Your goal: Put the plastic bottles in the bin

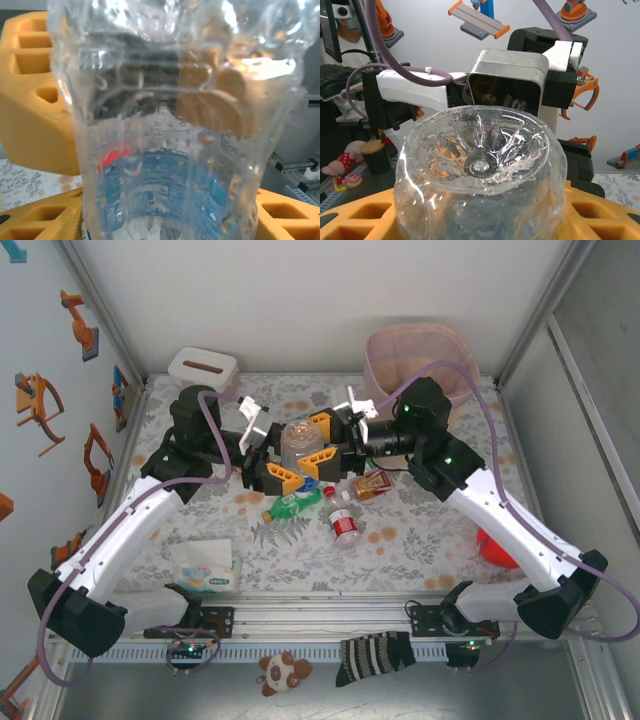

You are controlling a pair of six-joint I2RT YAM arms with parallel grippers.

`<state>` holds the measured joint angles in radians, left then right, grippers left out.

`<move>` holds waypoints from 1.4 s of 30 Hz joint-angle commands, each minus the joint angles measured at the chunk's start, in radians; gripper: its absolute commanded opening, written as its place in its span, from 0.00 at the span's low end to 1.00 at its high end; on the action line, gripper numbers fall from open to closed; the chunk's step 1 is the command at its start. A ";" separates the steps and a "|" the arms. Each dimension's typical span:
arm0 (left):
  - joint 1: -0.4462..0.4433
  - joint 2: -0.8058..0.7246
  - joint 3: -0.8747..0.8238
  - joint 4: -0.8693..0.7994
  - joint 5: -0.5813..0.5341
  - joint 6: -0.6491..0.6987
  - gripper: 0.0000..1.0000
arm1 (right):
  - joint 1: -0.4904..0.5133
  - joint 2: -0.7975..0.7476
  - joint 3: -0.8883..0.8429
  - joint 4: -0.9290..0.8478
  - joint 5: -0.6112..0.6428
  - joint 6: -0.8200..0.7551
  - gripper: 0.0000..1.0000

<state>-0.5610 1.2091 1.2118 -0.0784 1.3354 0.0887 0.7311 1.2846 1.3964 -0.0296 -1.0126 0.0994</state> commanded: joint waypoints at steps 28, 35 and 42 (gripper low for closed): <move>0.058 -0.195 -0.078 -0.088 -0.329 0.116 0.84 | -0.059 -0.051 0.217 -0.330 0.675 -0.097 0.48; 0.061 -0.192 -0.097 -0.078 -0.330 0.109 0.84 | -0.235 0.029 0.341 -0.383 0.853 0.021 0.48; 0.065 -0.206 -0.123 -0.076 -0.331 0.107 0.84 | -0.437 0.150 0.402 -0.364 0.901 0.069 0.47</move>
<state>-0.5022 1.0233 1.1034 -0.1543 1.0023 0.1818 0.3336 1.3933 1.7634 -0.4065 -0.1627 0.1432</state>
